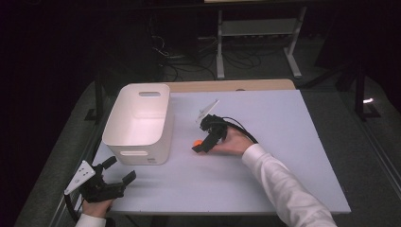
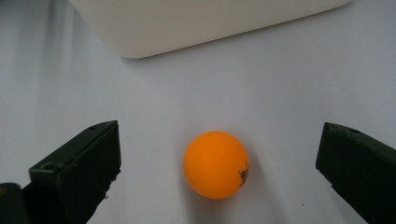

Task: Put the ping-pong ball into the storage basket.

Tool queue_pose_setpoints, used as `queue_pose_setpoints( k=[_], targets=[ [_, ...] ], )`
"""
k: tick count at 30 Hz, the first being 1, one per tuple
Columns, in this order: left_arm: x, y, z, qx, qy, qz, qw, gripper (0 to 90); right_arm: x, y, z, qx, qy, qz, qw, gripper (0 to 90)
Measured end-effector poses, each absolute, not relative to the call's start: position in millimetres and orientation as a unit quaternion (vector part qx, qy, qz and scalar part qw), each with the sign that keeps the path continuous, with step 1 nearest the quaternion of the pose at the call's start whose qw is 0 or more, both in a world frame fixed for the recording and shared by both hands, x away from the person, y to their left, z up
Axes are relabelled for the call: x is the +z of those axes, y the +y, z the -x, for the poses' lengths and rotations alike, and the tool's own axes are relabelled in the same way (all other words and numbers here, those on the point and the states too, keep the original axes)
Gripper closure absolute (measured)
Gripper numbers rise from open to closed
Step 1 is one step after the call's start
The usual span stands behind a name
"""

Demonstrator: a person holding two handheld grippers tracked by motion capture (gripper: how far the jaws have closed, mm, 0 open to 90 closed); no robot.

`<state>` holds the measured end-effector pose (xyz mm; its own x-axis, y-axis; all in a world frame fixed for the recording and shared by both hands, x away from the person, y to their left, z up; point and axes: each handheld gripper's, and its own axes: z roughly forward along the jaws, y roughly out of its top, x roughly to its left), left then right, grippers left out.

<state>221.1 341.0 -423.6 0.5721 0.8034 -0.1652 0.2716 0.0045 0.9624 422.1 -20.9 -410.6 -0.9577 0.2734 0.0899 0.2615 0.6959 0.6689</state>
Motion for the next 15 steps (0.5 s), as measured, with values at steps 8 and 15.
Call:
queue_pose_setpoints(
  k=[8, 15],
  targets=[
    [-423.7, 340.9, -221.1, 0.228, 0.403, -0.667, 0.584, 0.0, -422.4, -17.3, -426.6, 0.349, 0.925, -0.148, 0.006, 0.0],
    [-423.6, 341.0, -221.1, 0.227, 0.402, -0.668, 0.584, 0.0, -429.9, -17.4, -429.6, 0.336, 0.93, -0.153, 0.002, 0.0]
  ],
)
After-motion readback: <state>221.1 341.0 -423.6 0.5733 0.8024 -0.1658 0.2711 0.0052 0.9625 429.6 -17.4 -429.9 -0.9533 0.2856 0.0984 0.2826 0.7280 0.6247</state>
